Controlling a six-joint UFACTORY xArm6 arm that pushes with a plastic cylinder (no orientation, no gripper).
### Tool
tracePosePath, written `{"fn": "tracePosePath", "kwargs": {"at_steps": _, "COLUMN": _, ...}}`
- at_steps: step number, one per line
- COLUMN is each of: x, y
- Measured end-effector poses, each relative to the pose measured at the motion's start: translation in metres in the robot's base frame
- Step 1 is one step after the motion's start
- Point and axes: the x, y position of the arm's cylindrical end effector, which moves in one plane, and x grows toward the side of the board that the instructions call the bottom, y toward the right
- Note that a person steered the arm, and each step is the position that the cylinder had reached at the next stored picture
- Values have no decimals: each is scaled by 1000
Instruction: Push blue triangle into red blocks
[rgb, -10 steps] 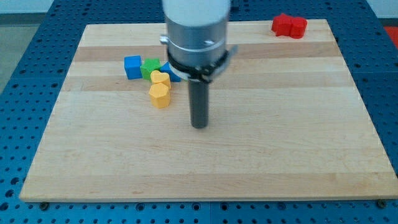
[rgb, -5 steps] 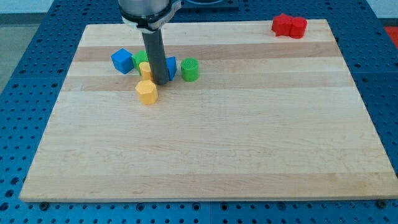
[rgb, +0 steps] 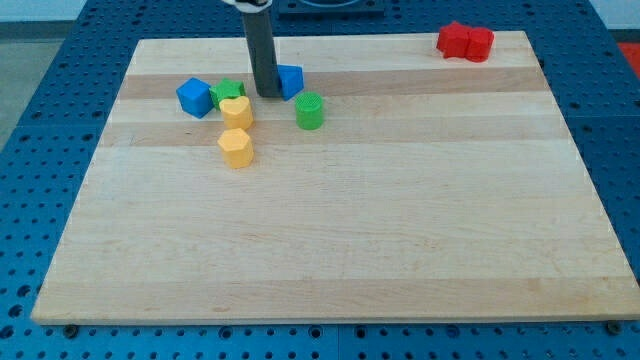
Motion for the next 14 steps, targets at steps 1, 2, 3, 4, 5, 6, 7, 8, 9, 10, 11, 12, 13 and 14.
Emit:
{"fn": "tracePosePath", "kwargs": {"at_steps": 1, "x": -8, "y": 0}}
{"fn": "tracePosePath", "kwargs": {"at_steps": 2, "x": 2, "y": 19}}
{"fn": "tracePosePath", "kwargs": {"at_steps": 3, "x": 2, "y": 60}}
{"fn": "tracePosePath", "kwargs": {"at_steps": 4, "x": -13, "y": 92}}
{"fn": "tracePosePath", "kwargs": {"at_steps": 5, "x": -30, "y": 120}}
{"fn": "tracePosePath", "kwargs": {"at_steps": 6, "x": -31, "y": 155}}
{"fn": "tracePosePath", "kwargs": {"at_steps": 7, "x": -31, "y": 187}}
{"fn": "tracePosePath", "kwargs": {"at_steps": 8, "x": -31, "y": 215}}
{"fn": "tracePosePath", "kwargs": {"at_steps": 9, "x": -31, "y": 233}}
{"fn": "tracePosePath", "kwargs": {"at_steps": 10, "x": -31, "y": 241}}
{"fn": "tracePosePath", "kwargs": {"at_steps": 11, "x": -31, "y": 246}}
{"fn": "tracePosePath", "kwargs": {"at_steps": 12, "x": -31, "y": 254}}
{"fn": "tracePosePath", "kwargs": {"at_steps": 13, "x": -31, "y": 260}}
{"fn": "tracePosePath", "kwargs": {"at_steps": 14, "x": -31, "y": 262}}
